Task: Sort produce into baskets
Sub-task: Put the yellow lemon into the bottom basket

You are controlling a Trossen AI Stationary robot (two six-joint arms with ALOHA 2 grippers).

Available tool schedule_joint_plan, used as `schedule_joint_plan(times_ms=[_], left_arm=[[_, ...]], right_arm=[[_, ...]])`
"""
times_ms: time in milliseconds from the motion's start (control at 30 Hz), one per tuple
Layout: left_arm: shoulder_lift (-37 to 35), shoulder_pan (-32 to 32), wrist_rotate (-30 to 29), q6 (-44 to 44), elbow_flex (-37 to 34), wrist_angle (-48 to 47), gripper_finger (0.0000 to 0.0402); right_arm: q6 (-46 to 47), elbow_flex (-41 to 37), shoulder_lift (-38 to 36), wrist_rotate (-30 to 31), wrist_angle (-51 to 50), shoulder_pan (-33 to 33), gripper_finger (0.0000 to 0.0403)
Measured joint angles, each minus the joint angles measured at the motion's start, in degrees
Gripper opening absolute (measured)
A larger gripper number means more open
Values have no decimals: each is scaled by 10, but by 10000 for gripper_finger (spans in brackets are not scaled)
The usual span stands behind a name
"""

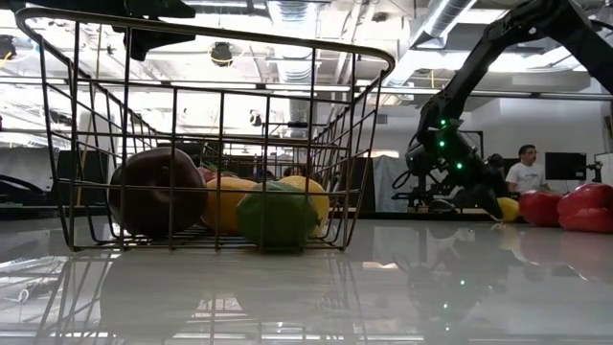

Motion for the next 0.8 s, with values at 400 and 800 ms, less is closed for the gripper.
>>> schedule_joint_plan(times_ms=[400, 800], left_arm=[[0, 0, 0, 0, 0, 0, 239], [0, 0, 1, -12, 0, -22, 239]], right_arm=[[-19, 3, 0, -17, -21, 44, 231], [31, 13, -165, -84, -1, 269, 232]])
